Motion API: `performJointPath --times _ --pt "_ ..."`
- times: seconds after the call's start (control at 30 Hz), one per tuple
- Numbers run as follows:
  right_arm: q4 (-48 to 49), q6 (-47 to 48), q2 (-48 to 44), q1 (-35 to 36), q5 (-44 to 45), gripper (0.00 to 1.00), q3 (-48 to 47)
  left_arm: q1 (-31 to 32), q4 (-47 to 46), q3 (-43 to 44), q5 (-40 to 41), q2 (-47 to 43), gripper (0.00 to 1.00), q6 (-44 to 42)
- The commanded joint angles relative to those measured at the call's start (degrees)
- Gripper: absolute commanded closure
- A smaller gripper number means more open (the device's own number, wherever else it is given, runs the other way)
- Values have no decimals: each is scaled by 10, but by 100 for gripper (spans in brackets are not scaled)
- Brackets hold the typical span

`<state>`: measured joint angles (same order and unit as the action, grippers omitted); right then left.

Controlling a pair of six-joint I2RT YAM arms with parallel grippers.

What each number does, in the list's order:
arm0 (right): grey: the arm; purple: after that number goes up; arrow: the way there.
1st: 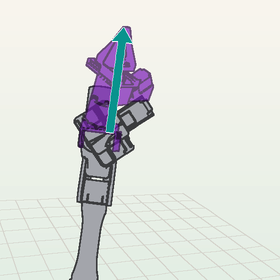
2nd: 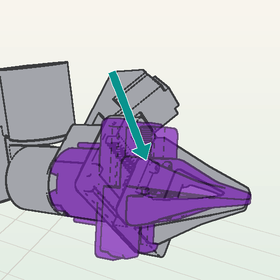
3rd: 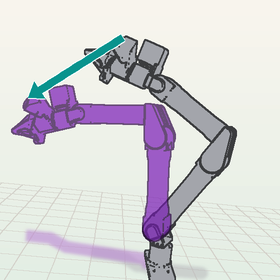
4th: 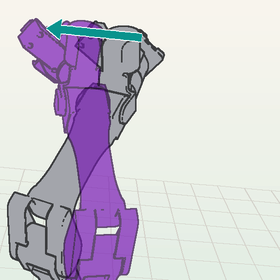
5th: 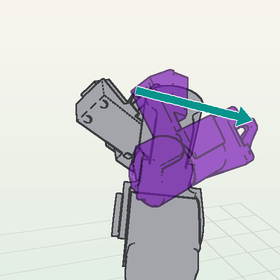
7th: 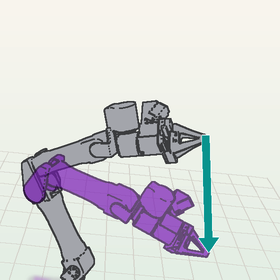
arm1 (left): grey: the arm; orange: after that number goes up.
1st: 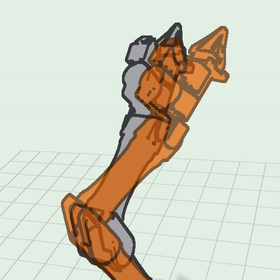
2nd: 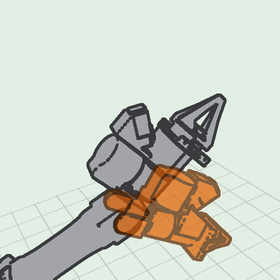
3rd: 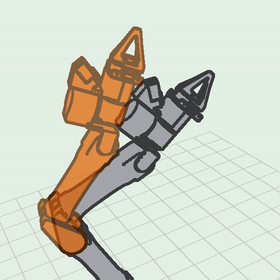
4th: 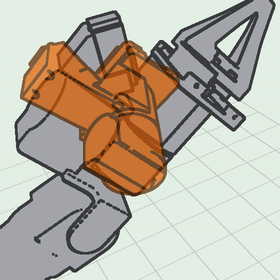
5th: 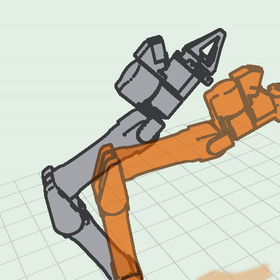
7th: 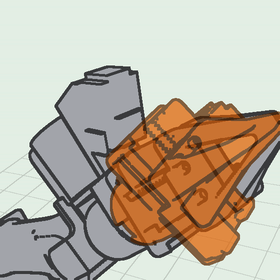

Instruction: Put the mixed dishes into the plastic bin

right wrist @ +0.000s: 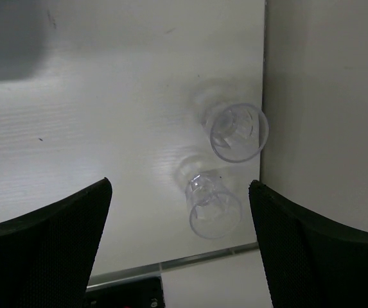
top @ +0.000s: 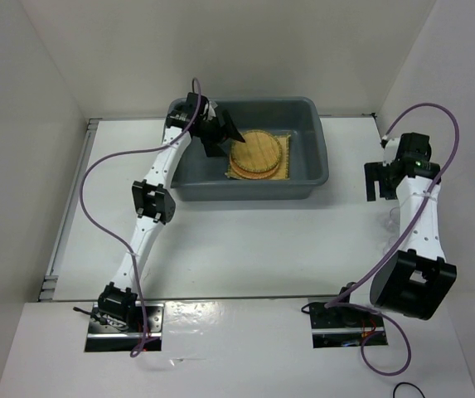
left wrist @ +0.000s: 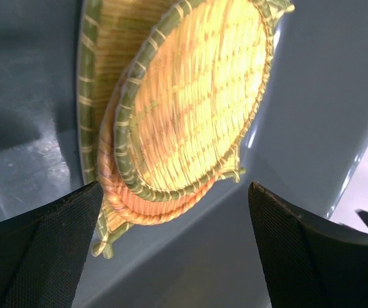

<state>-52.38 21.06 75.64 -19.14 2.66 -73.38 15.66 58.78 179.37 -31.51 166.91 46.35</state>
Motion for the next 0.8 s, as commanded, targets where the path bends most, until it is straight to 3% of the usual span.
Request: performJointPath --times 0.0,0.17,0.3,0.57,0.77 --pt "4 14 7 -5 52 8 35 7 -10 5 -42 -42 0 -23" --pt "40 25 32 -5 60 8 75 13 -44 5 -82 -72 0 -18" --pt "60 30 58 -27 60 8 92 13 -44 5 -61 -126 2 -37" --pt "109 41 113 -43 68 10 141 -14 147 5 227 -273 2 -160" --pt "144 46 172 -60 74 10 135 -40 157 4 268 -327 2 -153"
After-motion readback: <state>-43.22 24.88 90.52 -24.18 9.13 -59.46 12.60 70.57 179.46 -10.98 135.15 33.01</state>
